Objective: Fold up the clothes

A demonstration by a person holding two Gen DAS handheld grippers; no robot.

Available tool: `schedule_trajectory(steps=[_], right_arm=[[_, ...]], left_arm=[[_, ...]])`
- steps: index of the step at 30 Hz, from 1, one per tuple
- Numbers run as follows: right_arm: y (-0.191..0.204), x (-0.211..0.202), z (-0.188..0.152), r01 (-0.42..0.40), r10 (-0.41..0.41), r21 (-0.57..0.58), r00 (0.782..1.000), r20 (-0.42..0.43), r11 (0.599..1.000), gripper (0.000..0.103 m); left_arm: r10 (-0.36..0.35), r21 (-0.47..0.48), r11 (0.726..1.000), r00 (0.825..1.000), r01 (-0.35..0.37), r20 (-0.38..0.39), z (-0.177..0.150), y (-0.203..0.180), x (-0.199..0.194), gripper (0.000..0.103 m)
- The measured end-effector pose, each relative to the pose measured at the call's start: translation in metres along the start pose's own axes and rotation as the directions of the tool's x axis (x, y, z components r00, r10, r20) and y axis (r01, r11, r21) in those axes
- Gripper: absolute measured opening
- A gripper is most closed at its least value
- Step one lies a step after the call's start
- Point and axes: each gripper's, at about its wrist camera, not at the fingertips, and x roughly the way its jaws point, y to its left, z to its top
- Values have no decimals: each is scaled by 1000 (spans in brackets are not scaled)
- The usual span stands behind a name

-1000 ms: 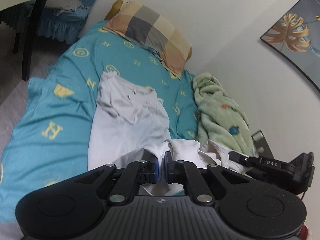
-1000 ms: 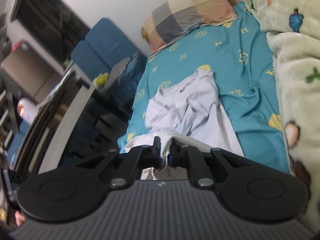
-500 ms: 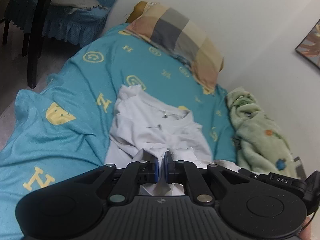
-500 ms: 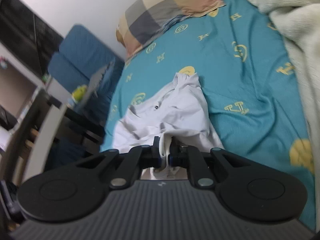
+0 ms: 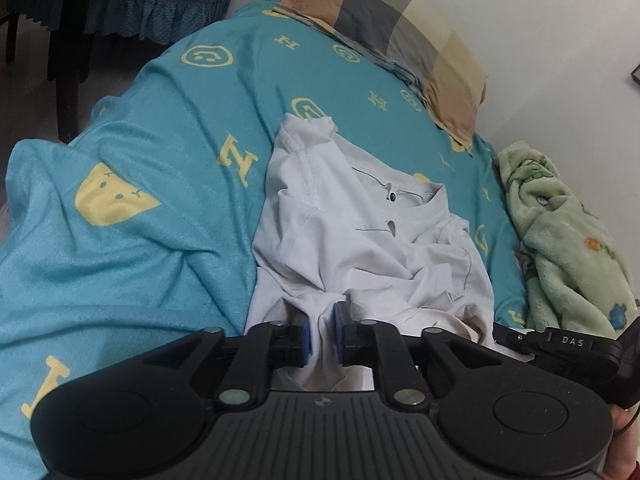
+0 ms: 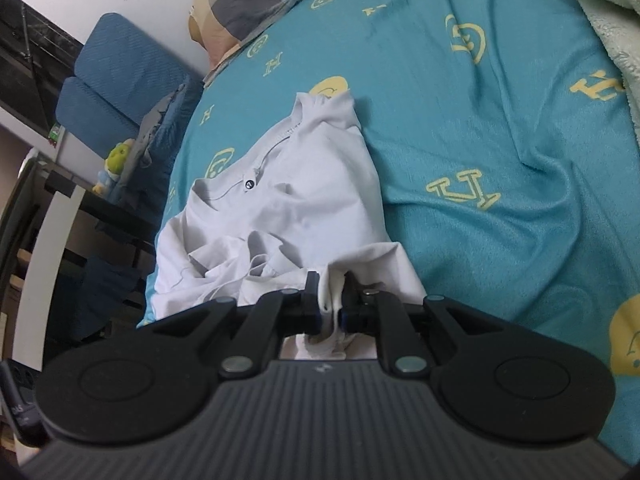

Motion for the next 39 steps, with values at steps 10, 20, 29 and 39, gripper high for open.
schedule_trajectory(steps=[10,20,29,39], right_arm=[[29,-42,-15,-38,43,-69,996,82,997,82],[-1,-106,-79,-58,48,255,998,47,965,82],[-47,-107,-129,-5,63,568,995,-83,823,84],[-37,-68,-133,31,92,554,977,-193,832,84]], left_arm=[[14,45,999,998,-17,56,-13,-15,-40,56],[-72,-121,990,996,78,58,-68,-19,-122,76],[-169,-389,917,968,85,-187,-126,19,-104,76],[-318,-705,691,943,161,-95,-146,57,-62,76]])
